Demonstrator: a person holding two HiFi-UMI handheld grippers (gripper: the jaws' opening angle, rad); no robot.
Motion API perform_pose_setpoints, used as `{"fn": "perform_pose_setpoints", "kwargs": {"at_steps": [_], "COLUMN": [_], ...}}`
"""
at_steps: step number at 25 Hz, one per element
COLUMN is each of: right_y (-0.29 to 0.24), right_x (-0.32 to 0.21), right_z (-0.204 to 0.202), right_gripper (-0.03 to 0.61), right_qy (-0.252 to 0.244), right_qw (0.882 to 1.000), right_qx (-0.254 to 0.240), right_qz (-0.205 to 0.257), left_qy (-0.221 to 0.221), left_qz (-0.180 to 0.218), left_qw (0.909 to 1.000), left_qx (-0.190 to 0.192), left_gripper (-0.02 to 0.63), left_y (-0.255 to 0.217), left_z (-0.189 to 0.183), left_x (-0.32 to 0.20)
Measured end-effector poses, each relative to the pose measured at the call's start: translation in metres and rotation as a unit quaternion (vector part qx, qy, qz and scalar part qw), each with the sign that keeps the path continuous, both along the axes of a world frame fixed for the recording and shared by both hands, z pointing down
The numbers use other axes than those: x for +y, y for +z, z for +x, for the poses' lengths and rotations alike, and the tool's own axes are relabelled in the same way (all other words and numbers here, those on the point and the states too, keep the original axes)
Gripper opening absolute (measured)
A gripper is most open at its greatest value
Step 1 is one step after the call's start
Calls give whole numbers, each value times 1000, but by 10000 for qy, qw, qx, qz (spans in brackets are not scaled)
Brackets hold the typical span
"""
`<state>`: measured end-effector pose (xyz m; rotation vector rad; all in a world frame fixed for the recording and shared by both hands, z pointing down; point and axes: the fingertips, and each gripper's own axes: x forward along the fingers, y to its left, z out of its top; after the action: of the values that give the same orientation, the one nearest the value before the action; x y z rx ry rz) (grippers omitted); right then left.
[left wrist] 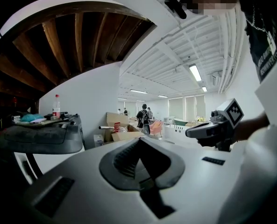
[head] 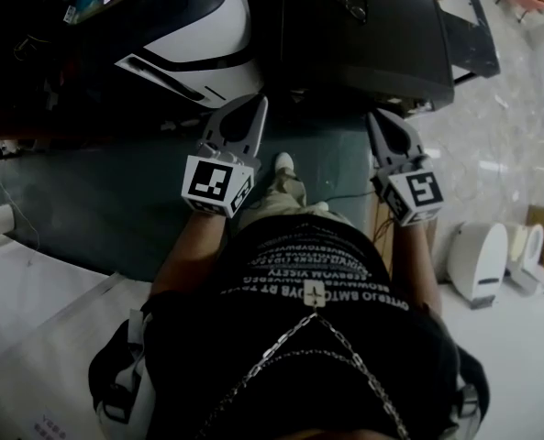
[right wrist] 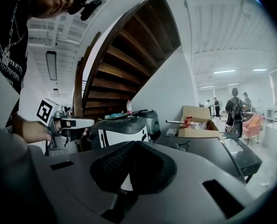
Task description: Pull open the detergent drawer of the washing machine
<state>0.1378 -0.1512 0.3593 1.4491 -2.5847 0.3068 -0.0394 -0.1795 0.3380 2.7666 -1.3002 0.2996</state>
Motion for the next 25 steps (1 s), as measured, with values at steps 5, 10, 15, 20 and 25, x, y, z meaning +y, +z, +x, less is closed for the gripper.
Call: {"fn": "perform_pose_setpoints", "kwargs": {"at_steps": [5,10,15,20,25], "right_y": [15,32,54,76,103], "right_x": [-18,-32,-47,-64,-76], "right_z": [0,1,8,13,23], "right_gripper": [3,3,3,3,3], "right_qy": [68,108,224,237,312], "right_qw": [9997,9992,9981,9973,9951], "right_qx": [143,198,275,284,445], "right_qz": [-172,-317,-507,-639,-831], "left_qy": [-7,34,85,114,138], "left_qz": [-122,-250,-324,-418,-589], "left_qw": [9999,9996,9990,9982,9970], "left_qx": [-40,-97,-305,-411,-475], "left_gripper": [-4,-3,-3,-3,-3], "left_y": [17,36,54,73,95], "left_z": [-6,-8,-8,-6,-4], "left_x": [-20,-36,-51,-64,-74]}}
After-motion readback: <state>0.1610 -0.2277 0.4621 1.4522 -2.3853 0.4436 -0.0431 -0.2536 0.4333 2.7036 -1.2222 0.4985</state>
